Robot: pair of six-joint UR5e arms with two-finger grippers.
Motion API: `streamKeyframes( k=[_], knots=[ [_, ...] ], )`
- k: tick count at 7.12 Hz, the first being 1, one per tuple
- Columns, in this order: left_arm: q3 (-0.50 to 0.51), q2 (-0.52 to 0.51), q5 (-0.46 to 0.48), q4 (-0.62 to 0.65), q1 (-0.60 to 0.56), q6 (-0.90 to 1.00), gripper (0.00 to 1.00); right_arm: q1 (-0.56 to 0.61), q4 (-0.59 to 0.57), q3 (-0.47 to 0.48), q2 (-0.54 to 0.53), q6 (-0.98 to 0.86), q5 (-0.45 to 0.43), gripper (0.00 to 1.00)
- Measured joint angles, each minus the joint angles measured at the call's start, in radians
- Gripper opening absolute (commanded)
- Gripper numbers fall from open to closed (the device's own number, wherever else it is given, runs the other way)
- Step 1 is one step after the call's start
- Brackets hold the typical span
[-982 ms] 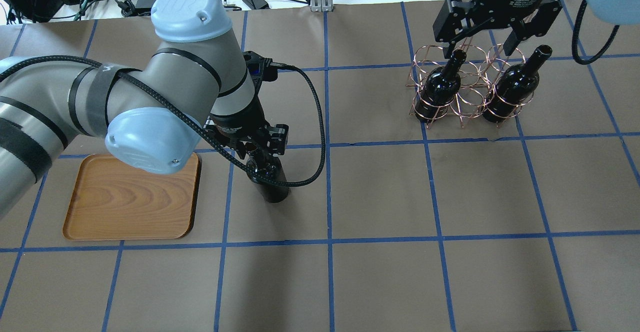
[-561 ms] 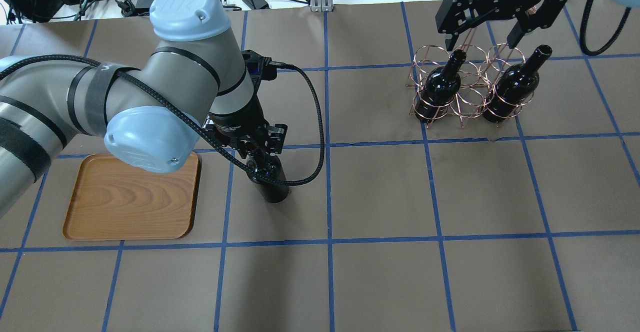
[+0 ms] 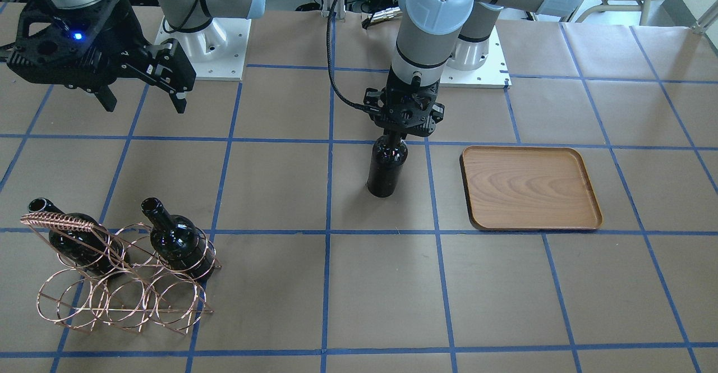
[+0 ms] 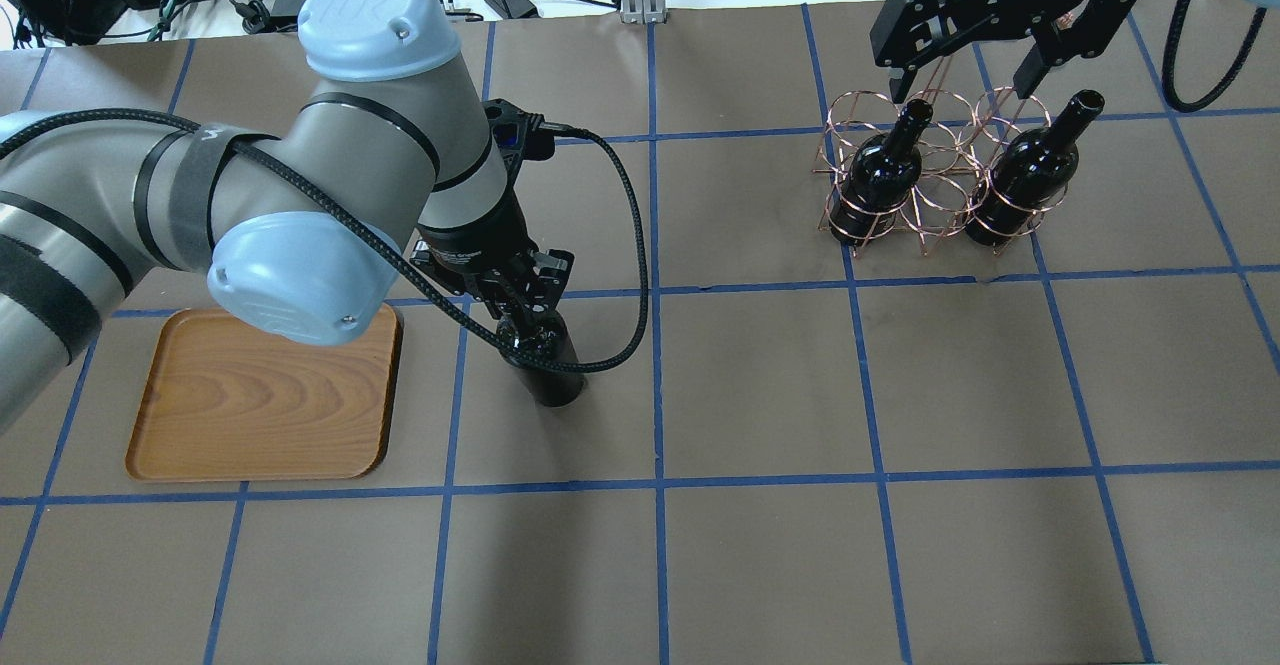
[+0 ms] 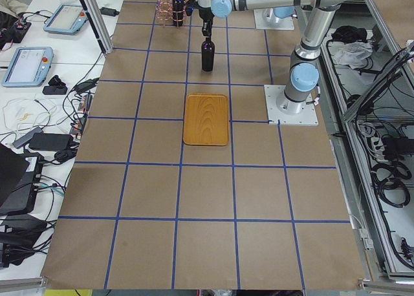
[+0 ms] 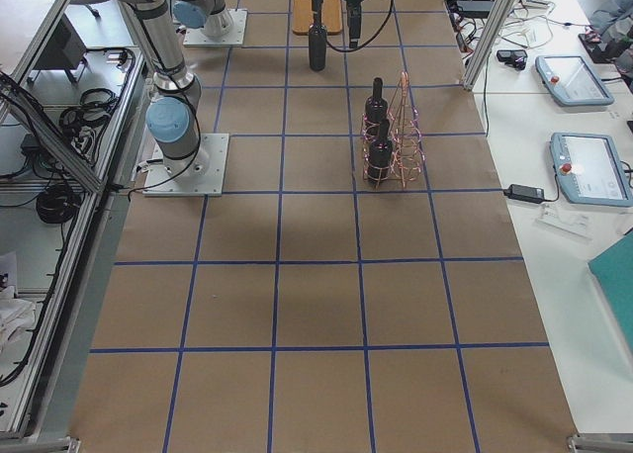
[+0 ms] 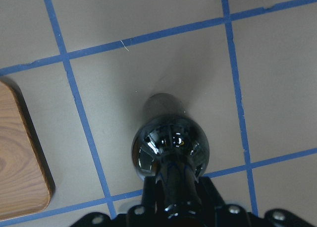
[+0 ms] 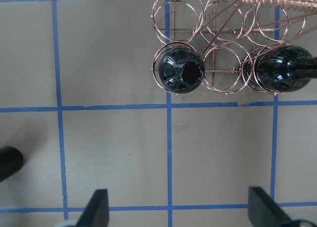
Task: Take wine from basket and place on tray
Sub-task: 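Lift the bottle with the left gripper and move it over the wooden tray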
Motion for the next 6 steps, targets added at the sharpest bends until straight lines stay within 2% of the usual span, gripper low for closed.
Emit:
streamKeyframes(
  k=[3,6],
  knots=[
    [0.048,0.015,0.05,-0.026,0.045,0.036,0.0,0.0,0.001,0.002,-0.002,-0.001,-0.004,1.0],
    [0.088,0.051,0.129,-0.069,0.236,0.237,0.0,0.0,0.003,0.004,-0.003,-0.002,-0.004,1.0]
  ],
)
